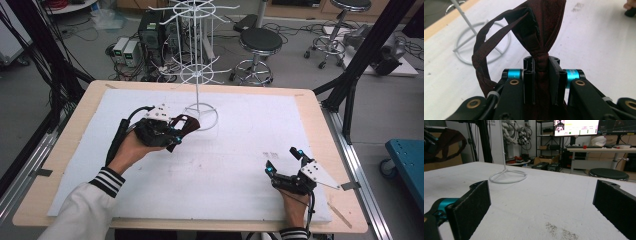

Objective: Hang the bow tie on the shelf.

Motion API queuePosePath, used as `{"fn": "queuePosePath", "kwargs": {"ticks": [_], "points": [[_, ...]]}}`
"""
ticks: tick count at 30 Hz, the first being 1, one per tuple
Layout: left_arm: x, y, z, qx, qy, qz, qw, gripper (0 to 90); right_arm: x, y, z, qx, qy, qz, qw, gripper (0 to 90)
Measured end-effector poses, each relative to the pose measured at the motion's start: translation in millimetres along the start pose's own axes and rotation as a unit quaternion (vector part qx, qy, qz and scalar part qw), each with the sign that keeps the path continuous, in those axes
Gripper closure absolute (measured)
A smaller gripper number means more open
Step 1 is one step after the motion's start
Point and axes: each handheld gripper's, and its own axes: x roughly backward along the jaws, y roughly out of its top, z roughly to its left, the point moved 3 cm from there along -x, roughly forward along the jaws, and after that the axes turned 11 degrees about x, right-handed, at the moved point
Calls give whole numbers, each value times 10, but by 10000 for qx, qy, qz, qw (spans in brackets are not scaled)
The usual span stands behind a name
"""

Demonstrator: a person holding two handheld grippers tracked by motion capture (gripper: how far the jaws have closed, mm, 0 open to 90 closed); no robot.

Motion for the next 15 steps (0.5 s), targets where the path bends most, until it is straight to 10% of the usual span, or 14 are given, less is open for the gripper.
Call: {"fn": "queuePosePath", "kwargs": {"ticks": [15], "points": [[328, 43, 129, 359, 57, -783, 9963, 761, 0, 0, 0, -1, 3, 0, 10000, 7]]}}
